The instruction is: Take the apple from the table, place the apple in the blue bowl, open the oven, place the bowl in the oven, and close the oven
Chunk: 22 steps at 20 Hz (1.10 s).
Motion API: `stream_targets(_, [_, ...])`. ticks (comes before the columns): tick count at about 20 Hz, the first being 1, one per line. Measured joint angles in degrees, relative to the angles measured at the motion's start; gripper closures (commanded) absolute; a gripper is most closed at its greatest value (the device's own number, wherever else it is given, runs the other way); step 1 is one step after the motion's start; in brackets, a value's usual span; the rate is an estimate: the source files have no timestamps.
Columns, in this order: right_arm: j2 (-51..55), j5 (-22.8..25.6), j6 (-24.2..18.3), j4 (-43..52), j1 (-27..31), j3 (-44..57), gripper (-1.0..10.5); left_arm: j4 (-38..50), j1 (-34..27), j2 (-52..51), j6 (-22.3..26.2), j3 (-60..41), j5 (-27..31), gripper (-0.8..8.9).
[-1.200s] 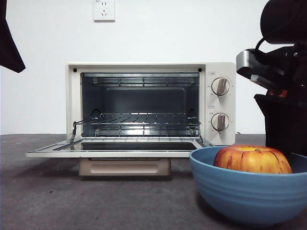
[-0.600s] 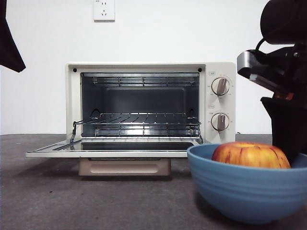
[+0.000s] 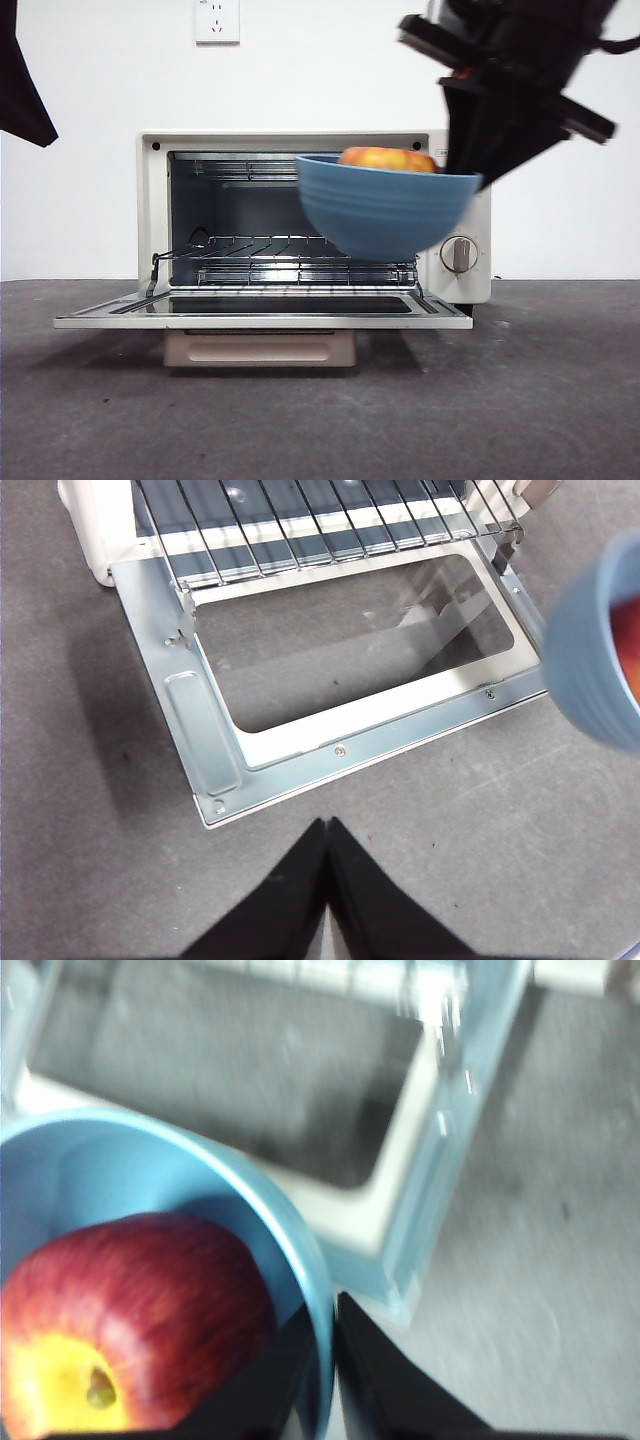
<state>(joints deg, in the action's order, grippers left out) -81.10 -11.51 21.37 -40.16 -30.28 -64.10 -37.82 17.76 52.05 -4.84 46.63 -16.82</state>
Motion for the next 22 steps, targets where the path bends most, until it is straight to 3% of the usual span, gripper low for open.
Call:
stream_targets(10, [-19.45,3.82,8.11,0.48,0.02,-21.07,9.4,0.04,0.04,0.0,0.02,0.0,0.0,8.06])
stream_targets(22, [-24.46,8.63,21.11,7.13,0.02,-23.21,9.4,0.09,0.04,0.0,0.04,0.0,-0.02,8.06])
